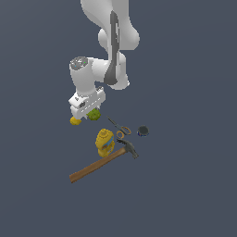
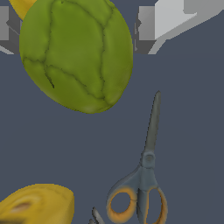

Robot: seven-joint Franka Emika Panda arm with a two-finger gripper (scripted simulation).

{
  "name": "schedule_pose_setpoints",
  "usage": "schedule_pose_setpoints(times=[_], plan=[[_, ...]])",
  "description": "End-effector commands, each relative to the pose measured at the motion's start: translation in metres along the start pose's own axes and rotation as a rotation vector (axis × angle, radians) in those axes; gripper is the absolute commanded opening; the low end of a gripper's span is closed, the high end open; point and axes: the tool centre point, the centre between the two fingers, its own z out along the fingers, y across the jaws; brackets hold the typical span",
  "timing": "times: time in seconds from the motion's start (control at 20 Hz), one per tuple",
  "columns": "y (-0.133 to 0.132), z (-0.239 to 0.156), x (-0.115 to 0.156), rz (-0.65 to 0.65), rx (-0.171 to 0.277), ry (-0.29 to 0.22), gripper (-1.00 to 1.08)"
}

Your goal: Pick up a designated object from a clutter of objects.

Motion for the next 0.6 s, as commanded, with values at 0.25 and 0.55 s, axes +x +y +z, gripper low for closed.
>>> schedule_pose_setpoints(times=[0.25, 0.55], plan=[[0.003, -0.059, 0.042, -0.001, -0.002, 0.000, -1.00], [0.007, -0.109, 0.077, -0.001, -0.002, 0.000, -1.00]])
